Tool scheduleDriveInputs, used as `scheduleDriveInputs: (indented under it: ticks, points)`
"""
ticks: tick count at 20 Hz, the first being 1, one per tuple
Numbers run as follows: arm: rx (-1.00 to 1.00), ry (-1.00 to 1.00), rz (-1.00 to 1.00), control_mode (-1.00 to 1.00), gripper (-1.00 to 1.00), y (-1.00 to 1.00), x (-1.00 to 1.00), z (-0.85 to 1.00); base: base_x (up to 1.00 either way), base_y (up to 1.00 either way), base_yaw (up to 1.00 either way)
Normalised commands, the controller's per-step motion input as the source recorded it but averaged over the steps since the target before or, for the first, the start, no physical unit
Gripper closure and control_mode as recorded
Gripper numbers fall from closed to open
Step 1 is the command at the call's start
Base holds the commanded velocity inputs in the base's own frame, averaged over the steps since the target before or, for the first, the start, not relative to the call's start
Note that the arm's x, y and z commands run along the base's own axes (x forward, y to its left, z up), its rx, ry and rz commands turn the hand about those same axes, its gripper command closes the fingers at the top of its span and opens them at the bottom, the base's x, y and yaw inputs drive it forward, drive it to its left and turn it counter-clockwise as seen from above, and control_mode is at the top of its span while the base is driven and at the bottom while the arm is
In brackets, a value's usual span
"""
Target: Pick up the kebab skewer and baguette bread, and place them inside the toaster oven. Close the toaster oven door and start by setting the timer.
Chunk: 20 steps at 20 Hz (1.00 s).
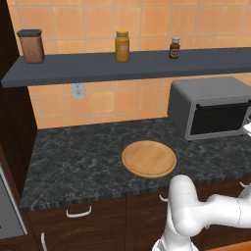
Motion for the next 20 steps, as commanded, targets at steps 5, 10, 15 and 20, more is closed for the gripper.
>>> scheduleDriveInputs:
  ticks: [5, 10, 15, 20]
  points:
    - [0.0, 0.0, -0.06, -1.0, 1.0, 0.05, 0.6, 0.0, 0.0, 0.0, 0.0]
    - [0.05, -0.02, -0.01, -1.0, 1.0, 0.2, 0.01, 0.0, 0.0, 0.0, 0.0]
    - [0.13, -0.06, -0.05, -1.0, 1.0, 0.27, 0.0, 0.01, 0.0, 0.0, 0.0]
    - [0.22, -0.07, -0.08, -1.0, 1.0, 0.25, 0.0, 0.16, 0.0, 0.0, 0.0]
